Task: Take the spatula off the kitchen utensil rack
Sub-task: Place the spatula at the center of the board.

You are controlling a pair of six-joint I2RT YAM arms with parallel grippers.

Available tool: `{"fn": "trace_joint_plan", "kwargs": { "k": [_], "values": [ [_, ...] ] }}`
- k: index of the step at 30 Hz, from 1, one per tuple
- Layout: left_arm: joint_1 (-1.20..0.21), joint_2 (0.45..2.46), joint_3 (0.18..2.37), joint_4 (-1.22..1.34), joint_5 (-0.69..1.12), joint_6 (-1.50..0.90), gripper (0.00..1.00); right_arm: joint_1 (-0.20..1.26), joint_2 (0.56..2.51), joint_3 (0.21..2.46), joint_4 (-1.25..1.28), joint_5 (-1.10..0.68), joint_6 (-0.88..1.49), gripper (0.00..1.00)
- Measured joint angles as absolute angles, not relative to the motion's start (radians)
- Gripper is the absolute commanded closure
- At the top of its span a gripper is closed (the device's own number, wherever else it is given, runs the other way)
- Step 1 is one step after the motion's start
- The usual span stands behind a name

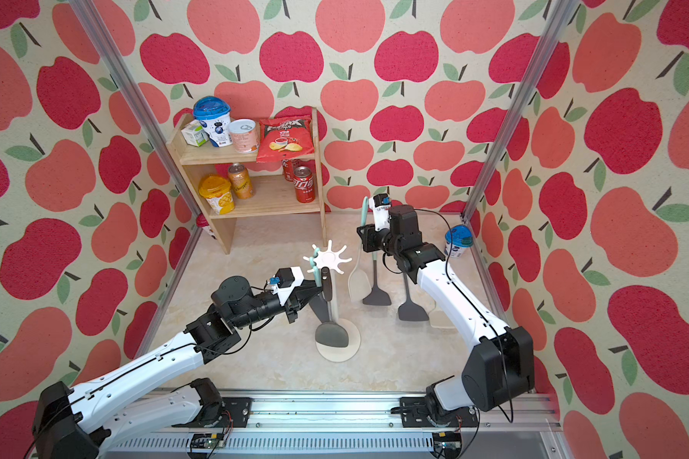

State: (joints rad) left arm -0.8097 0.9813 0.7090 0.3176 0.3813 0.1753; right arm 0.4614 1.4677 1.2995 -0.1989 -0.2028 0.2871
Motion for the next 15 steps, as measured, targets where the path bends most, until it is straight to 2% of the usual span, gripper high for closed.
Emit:
{"fn": "trace_joint_plan", "kwargs": {
  "k": [15],
  "values": [
    [-0.810, 0.954, 0.698, 0.296, 0.381, 0.175, 1.00, 0.460, 1.645, 1.410, -0.265, -0.231, 0.309, 1.00]
  ]
}}
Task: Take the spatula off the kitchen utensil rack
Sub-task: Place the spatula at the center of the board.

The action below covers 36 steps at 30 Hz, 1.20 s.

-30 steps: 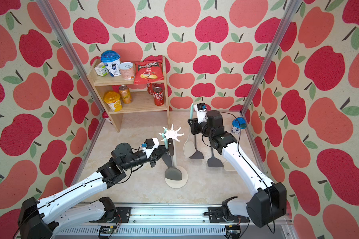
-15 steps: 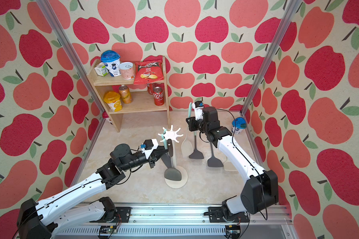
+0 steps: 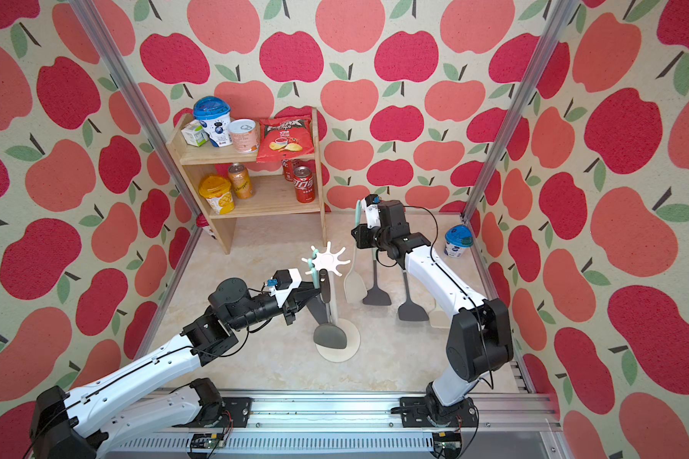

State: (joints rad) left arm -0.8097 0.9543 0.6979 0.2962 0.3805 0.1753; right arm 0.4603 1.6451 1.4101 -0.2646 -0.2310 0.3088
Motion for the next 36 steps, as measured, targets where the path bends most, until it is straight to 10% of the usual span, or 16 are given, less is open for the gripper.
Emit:
{"fn": "trace_joint_plan", "kwargs": {
  "k": [36],
  "values": [
    [-0.810, 0.949, 0.691, 0.300, 0.374, 0.175, 1.00, 0.458, 1.872, 1.587, -0.335, -0.275, 0.336, 1.00]
  ]
}}
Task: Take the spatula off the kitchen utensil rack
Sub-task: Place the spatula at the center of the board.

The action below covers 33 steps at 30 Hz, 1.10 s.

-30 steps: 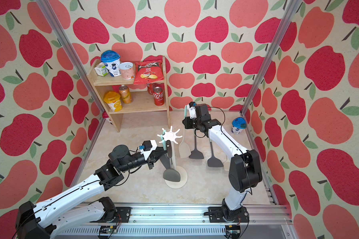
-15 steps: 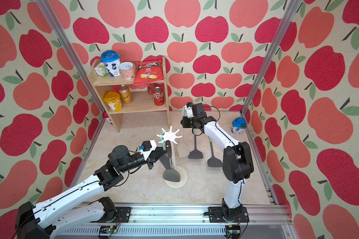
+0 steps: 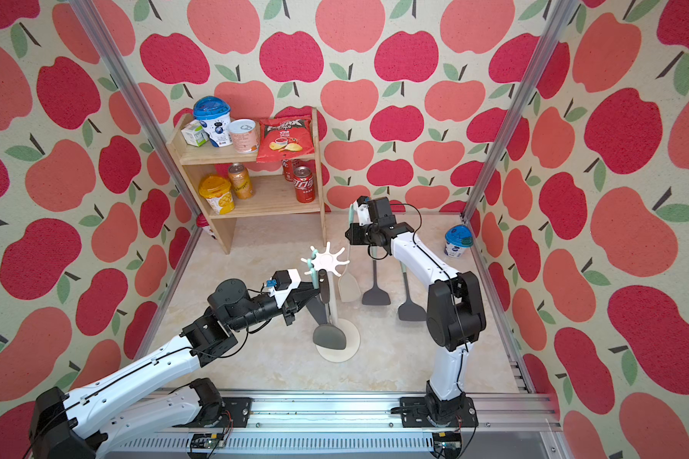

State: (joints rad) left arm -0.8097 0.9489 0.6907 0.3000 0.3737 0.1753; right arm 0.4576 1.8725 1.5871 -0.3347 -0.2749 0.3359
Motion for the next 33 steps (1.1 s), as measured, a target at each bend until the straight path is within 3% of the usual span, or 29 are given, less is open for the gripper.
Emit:
{"fn": "trace_joint_plan", "kwargs": {
  "k": [33],
  "values": [
    [-0.810, 0.942, 0.691, 0.291, 0.373, 0.176, 1.00, 0.450, 2.045, 1.629, -0.284, -0.282, 0.387, 1.00]
  ]
}}
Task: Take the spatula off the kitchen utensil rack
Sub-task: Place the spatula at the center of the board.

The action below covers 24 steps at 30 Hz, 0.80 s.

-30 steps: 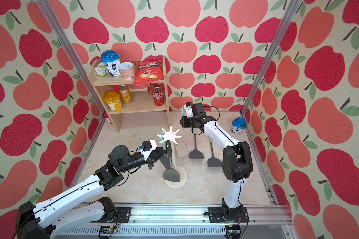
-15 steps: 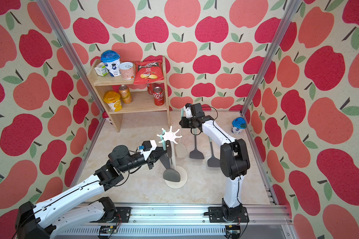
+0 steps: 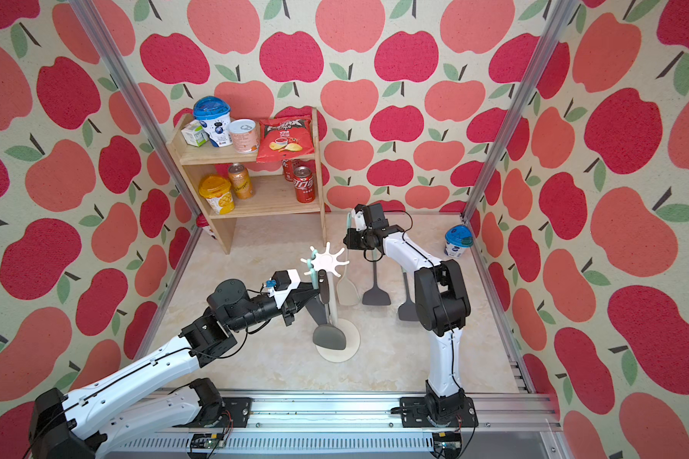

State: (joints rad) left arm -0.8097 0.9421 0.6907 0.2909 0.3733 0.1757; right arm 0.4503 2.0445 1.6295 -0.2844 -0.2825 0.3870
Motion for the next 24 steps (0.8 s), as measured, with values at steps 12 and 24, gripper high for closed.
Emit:
{"fn": "trace_joint_plan", "kwargs": {
  "k": [12, 24],
  "values": [
    [-0.810, 0.937, 0.691, 0.285, 0.370, 0.175, 1.00, 0.447, 2.075, 1.629, -0.244, -0.275, 0.423, 1.00],
    [-0.810, 0.937, 0.691, 0.285, 0.370, 0.175, 1.00, 0.434, 2.127, 1.629, -0.191, -0.271, 0.474, 1.00]
  ]
}}
